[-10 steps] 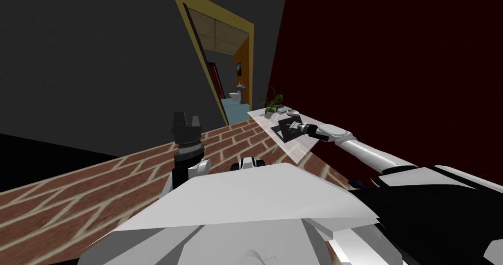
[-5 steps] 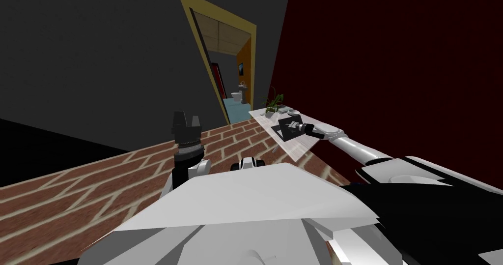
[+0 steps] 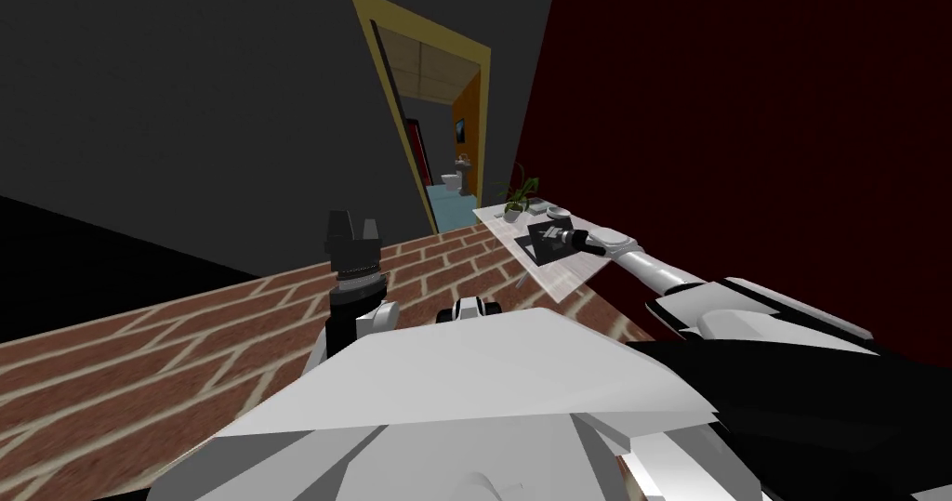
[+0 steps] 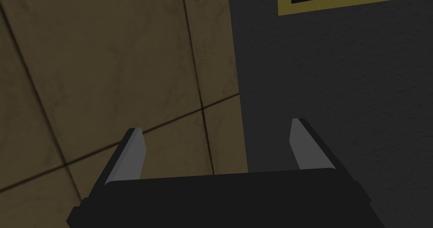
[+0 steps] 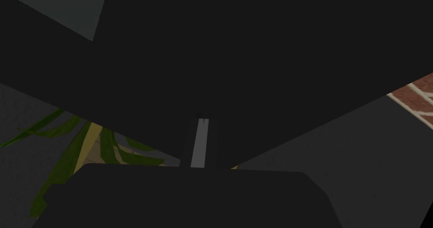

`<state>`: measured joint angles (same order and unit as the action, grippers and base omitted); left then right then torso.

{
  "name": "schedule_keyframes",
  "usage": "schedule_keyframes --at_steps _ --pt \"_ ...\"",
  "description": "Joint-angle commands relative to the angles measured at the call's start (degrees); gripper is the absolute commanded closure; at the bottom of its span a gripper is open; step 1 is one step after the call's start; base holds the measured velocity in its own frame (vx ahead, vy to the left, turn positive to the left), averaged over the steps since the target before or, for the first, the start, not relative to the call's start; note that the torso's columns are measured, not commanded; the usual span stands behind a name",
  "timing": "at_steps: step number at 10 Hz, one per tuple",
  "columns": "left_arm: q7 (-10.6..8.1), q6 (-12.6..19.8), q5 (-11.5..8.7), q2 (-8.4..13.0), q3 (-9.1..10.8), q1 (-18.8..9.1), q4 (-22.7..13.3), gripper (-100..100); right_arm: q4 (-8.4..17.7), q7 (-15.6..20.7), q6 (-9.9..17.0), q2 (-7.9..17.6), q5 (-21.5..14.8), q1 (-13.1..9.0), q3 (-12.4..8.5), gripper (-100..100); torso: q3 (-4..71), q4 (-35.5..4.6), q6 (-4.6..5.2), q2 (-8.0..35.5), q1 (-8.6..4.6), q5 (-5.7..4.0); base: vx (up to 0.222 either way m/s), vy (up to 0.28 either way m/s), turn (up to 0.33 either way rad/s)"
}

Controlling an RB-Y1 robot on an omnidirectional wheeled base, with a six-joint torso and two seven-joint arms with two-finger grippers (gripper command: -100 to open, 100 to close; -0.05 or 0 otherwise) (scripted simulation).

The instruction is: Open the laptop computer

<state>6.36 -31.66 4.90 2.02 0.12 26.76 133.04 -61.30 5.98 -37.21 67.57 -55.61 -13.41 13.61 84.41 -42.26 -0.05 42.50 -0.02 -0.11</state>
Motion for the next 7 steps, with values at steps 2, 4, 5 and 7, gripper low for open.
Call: schedule_keyframes --at_steps 2,4,5,7 --pt "0.0 0.0 0.0 0.0 0.0 0.01 0.0 0 6.61 -1.15 -2.63 -2.48 -2.73 -6.43 3.96 100 0.31 0.06 0.04 -0.46 0.0 0.1 -0.06 -0.006 0.109" --pt "0.0 0.0 0.0 0.0 0.0 0.0 0.0 0 9.97 -1.15 -2.63 -2.48 -2.73 -9.66 6.61 100 0.14 0.08 -0.01 -0.21 0.02 0.0 -0.092 -0.003 0.043" --pt "0.0 0.0 0.0 0.0 0.0 0.01 0.0 0 11.93 -1.15 -2.63 -2.48 -2.73 -11.6 6.61 100 0.23 0.06 0.04 -0.35 -0.02 0.05 -0.023 -0.003 -0.019" --pt "0.0 0.0 0.0 0.0 0.0 0.02 0.01 0 15.67 -2.4 -4.89 -4.66 -5.39 -15.37 9.23 100 0.3 0.04 0.04 -0.43 0.01 0.11 -0.052 -0.006 0.092"
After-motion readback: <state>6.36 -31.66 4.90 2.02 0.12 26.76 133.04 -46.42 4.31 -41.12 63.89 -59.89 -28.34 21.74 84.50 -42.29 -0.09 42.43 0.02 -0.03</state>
